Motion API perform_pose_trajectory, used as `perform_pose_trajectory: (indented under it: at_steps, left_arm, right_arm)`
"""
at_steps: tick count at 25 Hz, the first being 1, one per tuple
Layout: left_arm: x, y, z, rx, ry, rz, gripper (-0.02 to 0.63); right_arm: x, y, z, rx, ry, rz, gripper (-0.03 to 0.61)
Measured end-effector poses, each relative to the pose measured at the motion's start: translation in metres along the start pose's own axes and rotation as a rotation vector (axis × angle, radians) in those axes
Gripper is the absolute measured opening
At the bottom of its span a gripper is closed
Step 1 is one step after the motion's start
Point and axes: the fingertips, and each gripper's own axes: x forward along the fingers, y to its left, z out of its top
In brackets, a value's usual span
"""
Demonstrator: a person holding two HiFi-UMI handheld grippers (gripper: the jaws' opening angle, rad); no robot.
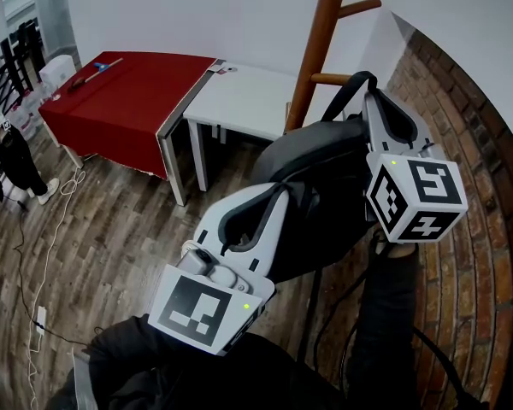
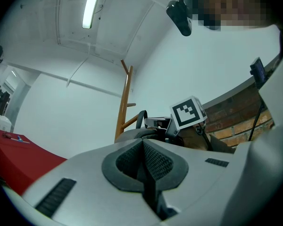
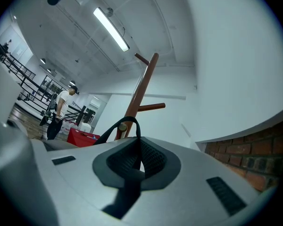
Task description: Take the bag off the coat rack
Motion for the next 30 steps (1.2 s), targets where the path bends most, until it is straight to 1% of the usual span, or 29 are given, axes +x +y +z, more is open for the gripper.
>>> perform_pose_trajectory:
  at_steps: [11,20,30]
  left_arm:
    - [0.001,-0.016,-0.006,-0.008,0.01,-0.042,0.009]
    - [-0.002,-0.027,-0.007,-0.02,0.018,-0.081,0.009]
    - [-0.002,-0.044,-0.008,-0.04,0.025,-0.147,0.009]
  right_arm:
    - [-0.021,-0.011,-0.007,0.008,0.009,-0.04,0.02]
    - [-0.041,-0.018,-0.002,0.003,0.007,-0.081,0.02]
    - [-0.069,-0.03,0.0,-0.007,0.021,-0.149,0.02]
